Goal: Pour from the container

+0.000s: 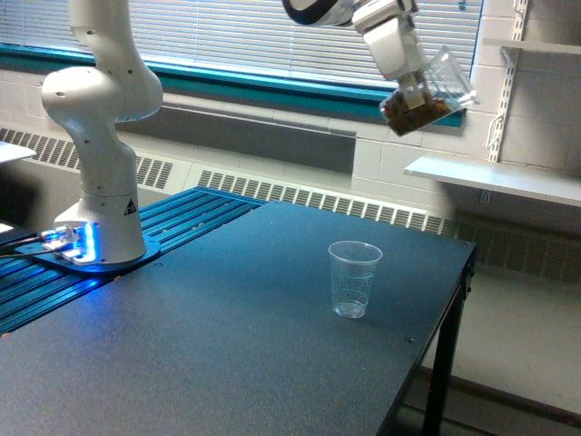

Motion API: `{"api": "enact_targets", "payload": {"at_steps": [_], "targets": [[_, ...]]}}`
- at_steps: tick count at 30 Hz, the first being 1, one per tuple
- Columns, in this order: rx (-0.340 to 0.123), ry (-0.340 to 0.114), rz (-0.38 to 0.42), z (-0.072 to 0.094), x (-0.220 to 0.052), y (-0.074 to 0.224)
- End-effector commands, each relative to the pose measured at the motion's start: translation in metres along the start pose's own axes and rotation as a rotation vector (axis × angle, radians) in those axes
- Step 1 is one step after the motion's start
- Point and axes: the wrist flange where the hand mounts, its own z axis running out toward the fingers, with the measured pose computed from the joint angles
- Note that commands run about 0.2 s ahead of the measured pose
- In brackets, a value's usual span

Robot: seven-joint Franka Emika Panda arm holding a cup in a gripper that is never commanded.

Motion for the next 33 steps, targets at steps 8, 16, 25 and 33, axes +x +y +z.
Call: {"api": "enact_targets", "payload": {"at_steps": [8, 16, 25, 33], "targets": [[0.004, -0.019, -0.162, -0.004, -0.048, 0.022], [-0.021, -0.06, -0.225, 0.009, -0.081, 0.046], [-0.067, -0.117, -0.279, 0.025, -0.109, 0.072], [-0.116, -0.157, -0.322, 0.038, -0.12, 0.093]]}}
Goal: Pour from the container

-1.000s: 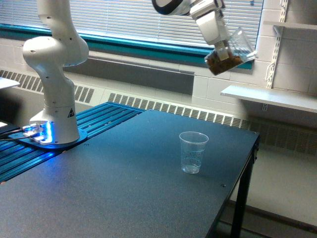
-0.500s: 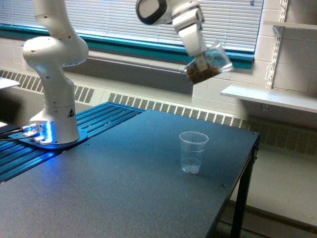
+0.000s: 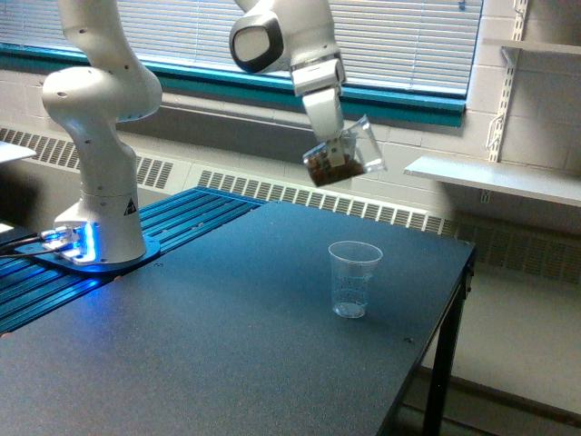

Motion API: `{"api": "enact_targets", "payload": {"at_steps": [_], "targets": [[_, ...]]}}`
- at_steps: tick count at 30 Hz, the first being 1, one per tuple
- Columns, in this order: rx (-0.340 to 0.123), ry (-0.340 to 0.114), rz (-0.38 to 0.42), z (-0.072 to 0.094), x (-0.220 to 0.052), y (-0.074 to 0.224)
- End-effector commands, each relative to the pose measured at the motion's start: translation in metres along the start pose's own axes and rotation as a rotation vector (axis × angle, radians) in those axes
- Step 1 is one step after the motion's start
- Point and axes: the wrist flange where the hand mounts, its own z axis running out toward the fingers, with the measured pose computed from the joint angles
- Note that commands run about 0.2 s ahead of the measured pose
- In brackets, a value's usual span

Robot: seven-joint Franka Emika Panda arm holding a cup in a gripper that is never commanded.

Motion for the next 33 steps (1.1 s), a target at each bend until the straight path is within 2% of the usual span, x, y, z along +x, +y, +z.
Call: {"api": "enact_targets", "payload": {"at_steps": [1, 11, 21, 33], "targets": [[-0.031, -0.006, -0.077, 0.003, -0.005, 0.011], [-0.09, -0.042, -0.134, 0.017, -0.011, 0.023], [-0.142, -0.102, -0.158, 0.033, -0.023, 0.032], [-0.22, -0.129, -0.2, 0.035, -0.018, 0.03]]}}
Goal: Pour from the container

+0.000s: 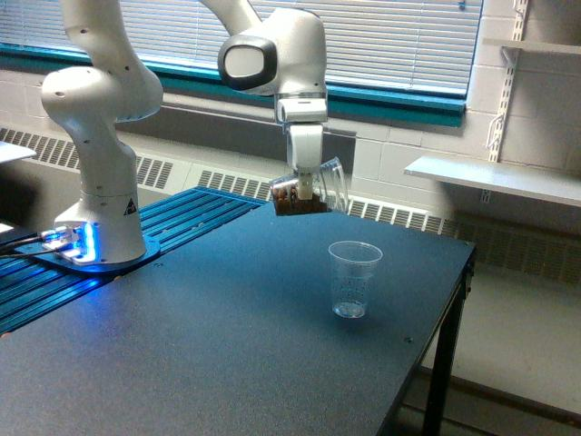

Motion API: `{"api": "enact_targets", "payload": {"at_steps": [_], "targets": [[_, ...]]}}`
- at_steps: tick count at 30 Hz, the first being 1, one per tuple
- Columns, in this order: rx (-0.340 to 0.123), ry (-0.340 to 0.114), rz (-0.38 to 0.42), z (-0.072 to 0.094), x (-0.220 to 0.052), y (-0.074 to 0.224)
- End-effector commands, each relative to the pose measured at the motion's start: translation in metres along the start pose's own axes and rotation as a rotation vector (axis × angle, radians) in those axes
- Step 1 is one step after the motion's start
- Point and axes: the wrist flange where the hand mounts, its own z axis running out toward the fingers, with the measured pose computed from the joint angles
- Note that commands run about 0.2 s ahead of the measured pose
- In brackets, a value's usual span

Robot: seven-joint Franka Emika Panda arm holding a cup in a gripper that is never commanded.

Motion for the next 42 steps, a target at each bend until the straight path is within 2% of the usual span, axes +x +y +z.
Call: {"api": "enact_targets", "payload": {"at_steps": [1, 19, 29, 42], "targets": [[-0.032, -0.002, 0.005, -0.006, 0.009, -0.001], [-0.12, -0.03, -0.033, -0.002, 0.016, -0.016], [-0.185, -0.044, -0.077, -0.006, 0.017, -0.023], [-0.227, -0.067, -0.12, -0.01, 0.017, -0.032]]}}
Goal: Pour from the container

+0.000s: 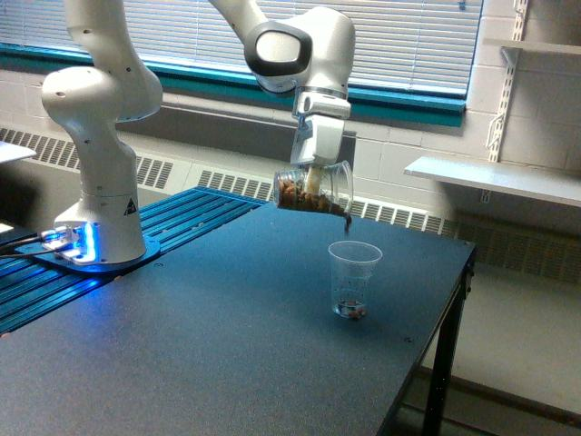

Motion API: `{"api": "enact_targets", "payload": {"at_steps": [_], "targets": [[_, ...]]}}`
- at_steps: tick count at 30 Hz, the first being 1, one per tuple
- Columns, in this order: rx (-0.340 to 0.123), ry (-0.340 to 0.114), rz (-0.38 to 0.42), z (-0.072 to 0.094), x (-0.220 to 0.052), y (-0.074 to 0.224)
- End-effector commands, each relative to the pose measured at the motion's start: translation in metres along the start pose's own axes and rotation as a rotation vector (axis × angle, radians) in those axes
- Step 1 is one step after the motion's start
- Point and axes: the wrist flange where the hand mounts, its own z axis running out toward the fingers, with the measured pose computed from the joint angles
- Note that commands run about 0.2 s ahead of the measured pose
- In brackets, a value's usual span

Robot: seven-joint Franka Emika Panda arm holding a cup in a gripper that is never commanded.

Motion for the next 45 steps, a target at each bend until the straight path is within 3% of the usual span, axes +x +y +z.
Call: {"api": "enact_targets", "payload": {"at_steps": [1, 20, 45], "targets": [[-0.027, -0.005, -0.022, -0.008, 0.003, -0.006], [-0.071, -0.023, -0.066, -0.012, 0.008, -0.011], [-0.141, -0.082, -0.126, -0.019, 0.011, -0.007]]}}
